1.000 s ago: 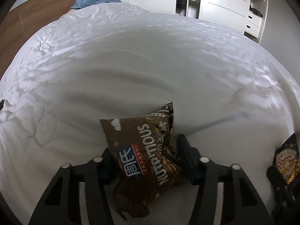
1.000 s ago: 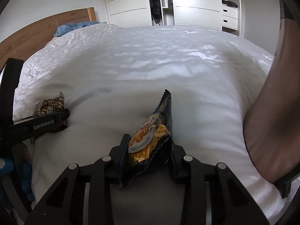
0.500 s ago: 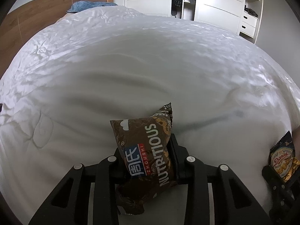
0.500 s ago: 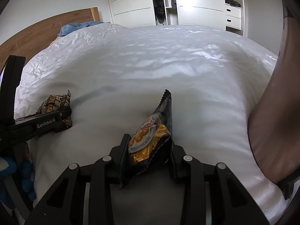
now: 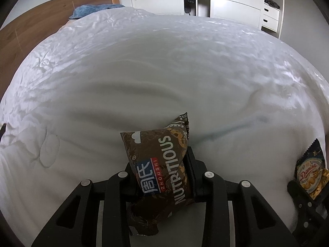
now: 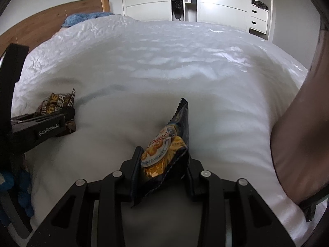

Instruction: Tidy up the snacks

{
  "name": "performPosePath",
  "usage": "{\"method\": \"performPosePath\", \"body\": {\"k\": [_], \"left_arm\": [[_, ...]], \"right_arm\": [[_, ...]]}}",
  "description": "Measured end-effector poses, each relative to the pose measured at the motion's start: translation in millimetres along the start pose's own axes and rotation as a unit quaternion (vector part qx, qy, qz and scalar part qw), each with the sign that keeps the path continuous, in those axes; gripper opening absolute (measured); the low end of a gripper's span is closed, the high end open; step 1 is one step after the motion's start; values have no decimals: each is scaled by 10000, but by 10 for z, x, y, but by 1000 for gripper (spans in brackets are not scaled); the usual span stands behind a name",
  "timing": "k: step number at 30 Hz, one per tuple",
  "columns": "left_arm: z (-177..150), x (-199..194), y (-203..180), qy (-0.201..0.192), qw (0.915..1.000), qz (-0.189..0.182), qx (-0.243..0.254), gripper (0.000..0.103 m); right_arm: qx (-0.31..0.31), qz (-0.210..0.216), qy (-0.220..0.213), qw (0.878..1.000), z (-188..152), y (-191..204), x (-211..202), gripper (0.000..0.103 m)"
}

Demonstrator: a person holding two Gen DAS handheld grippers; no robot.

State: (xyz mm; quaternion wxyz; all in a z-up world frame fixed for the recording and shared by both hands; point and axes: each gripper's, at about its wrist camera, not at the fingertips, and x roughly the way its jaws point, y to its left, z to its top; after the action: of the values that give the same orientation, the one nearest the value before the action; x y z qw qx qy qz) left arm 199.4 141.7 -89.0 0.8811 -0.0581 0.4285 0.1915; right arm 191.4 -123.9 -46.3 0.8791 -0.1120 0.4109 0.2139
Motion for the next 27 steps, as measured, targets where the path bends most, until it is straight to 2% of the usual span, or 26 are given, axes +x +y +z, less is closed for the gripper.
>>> {"method": "performPosePath", "body": {"k": [12, 27], "left_arm": [[-63, -299, 24, 25, 9998, -117, 177, 29], [-248, -761, 187, -93, 9996, -232, 145, 29]], "right_arm": [[-218, -172, 501, 9984, 112, 65, -32, 100], [-280, 103, 208, 9993, 40, 432, -682, 100]]}}
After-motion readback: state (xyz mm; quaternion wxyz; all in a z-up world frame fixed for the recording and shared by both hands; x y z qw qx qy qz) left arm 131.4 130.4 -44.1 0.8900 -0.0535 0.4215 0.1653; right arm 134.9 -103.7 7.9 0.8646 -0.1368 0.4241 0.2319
